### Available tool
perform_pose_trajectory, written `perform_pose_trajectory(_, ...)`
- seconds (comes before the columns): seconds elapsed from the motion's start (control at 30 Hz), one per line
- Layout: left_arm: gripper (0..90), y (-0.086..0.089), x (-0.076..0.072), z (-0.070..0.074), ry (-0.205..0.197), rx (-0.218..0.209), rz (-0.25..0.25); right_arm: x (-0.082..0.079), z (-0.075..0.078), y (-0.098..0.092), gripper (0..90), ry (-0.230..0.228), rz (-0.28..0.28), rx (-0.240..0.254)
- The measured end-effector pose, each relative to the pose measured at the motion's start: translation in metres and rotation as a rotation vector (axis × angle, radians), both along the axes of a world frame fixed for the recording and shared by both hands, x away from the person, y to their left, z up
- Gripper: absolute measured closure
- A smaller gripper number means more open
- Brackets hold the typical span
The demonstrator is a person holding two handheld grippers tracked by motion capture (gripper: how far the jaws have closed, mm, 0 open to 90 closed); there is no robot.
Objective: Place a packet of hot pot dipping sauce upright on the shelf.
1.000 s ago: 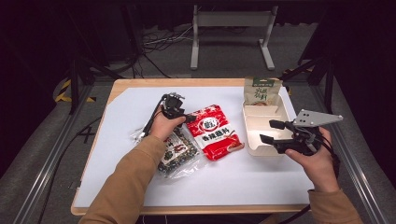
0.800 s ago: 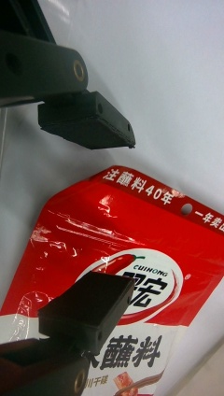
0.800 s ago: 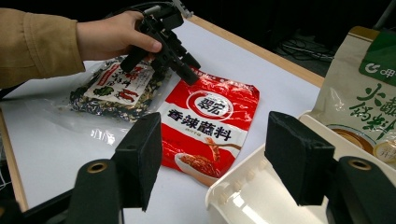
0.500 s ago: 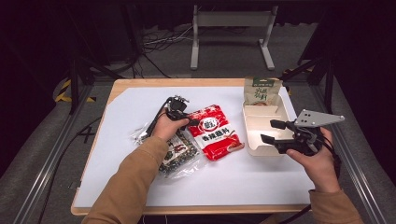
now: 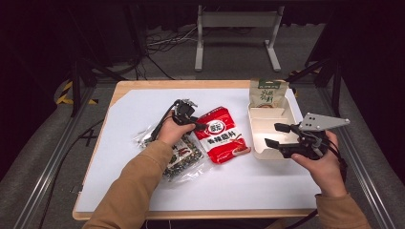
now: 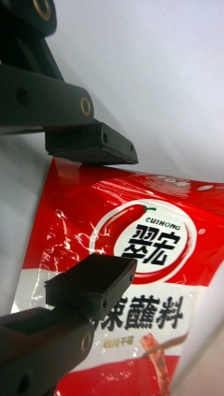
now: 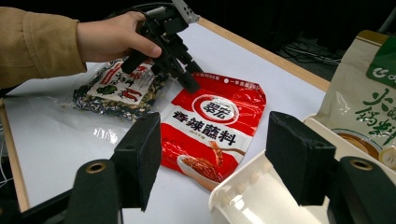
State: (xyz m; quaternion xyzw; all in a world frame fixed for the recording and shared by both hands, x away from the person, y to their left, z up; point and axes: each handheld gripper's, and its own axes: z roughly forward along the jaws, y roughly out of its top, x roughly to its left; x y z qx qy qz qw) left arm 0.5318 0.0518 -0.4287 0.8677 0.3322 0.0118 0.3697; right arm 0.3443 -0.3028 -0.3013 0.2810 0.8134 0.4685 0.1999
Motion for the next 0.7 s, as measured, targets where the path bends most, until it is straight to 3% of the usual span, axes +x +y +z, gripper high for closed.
perform_pose_trajectory(0.1,48.6,-0.002,0.001,-0.003,-0.021,0.027,0.011,0.000,0.000,0.000,36.4,0.001,0.002,0.001)
perform_pose_trajectory(0.3,58.6,-0.003,0.004,-0.007,-0.025,0.045,0.027,0.000,-0.001,0.000,36.4,-0.002,0.008,-0.003)
perform_pose_trajectory(0.4,70.7,-0.005,0.002,-0.005,-0.076,0.109,0.027,0.001,-0.002,0.000,36.4,-0.001,0.008,-0.004)
perform_pose_trajectory(0.43,75.4,-0.005,0.002,-0.005,-0.076,0.109,0.027,0.001,-0.002,0.000,36.4,-0.001,0.008,-0.004)
perform_pose_trajectory(0.5,81.9,-0.005,-0.001,-0.002,-0.115,0.138,0.031,0.000,-0.002,0.001,38.6,-0.001,0.015,-0.010)
perform_pose_trajectory(0.63,86.8,-0.002,-0.004,0.004,-0.133,0.116,0.035,0.000,-0.003,0.002,40.3,-0.011,0.015,-0.039)
perform_pose_trajectory(0.7,87.6,0.003,-0.005,0.011,-0.138,0.075,0.036,0.001,-0.003,0.002,40.4,-0.007,0.014,-0.038)
